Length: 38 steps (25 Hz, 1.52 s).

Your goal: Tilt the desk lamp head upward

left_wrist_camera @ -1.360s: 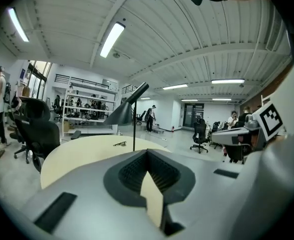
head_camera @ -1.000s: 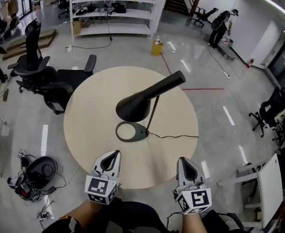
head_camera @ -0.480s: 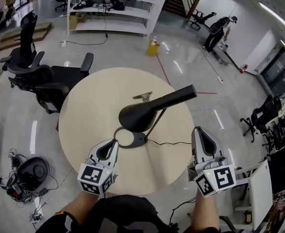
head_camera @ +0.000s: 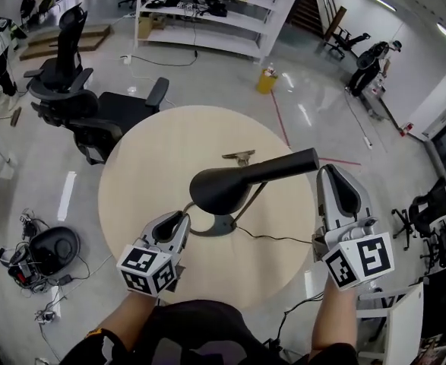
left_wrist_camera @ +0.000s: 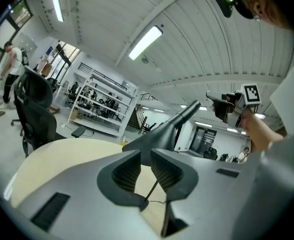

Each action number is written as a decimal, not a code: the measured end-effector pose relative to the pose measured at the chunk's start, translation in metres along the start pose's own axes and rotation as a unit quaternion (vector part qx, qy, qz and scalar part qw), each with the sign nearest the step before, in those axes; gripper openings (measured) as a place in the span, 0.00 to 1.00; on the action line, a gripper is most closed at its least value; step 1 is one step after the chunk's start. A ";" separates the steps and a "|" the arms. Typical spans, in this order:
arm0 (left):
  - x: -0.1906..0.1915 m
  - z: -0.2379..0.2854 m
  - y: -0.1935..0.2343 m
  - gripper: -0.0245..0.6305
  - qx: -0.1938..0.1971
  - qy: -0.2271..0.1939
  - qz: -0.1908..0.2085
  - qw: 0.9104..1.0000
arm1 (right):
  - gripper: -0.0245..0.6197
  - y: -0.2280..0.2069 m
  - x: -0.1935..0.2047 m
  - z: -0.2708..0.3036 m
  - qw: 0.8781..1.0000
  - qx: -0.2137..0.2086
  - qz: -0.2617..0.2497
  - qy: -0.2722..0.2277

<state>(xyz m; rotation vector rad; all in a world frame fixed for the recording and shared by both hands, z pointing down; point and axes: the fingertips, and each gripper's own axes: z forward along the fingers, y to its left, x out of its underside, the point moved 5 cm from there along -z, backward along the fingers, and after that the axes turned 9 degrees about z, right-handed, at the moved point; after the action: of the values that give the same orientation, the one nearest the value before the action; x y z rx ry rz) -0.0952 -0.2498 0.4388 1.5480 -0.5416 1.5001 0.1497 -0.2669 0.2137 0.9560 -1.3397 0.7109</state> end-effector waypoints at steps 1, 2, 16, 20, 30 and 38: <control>0.001 0.002 -0.001 0.18 0.001 -0.006 -0.022 1.000 | 0.06 -0.005 -0.004 0.006 1.000 -0.011 -0.006 -0.001; 0.001 0.005 0.000 0.20 0.001 -0.011 -0.042 0.999 | 0.06 -0.009 -0.007 0.012 1.000 -0.022 -0.011 -0.001; 0.040 0.052 0.004 0.31 0.050 -0.040 -0.257 0.964 | 0.13 -0.041 -0.017 0.093 0.988 -0.139 -0.057 0.026; 0.050 0.062 0.013 0.32 0.068 -0.035 -0.292 0.953 | 0.13 -0.045 -0.008 0.104 0.987 -0.146 -0.051 0.049; 0.046 0.078 0.018 0.32 0.131 -0.054 -0.310 0.940 | 0.13 -0.044 0.013 0.116 0.984 -0.154 -0.027 0.087; 0.043 0.077 0.024 0.31 0.133 -0.048 -0.296 0.945 | 0.13 -0.046 0.018 0.119 0.983 -0.164 0.025 0.083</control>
<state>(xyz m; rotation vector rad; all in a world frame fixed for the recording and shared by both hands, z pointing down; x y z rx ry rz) -0.0639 -0.3137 0.4958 1.7928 0.0900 1.0607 0.1357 -0.3951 0.2206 0.5881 -1.2885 0.5716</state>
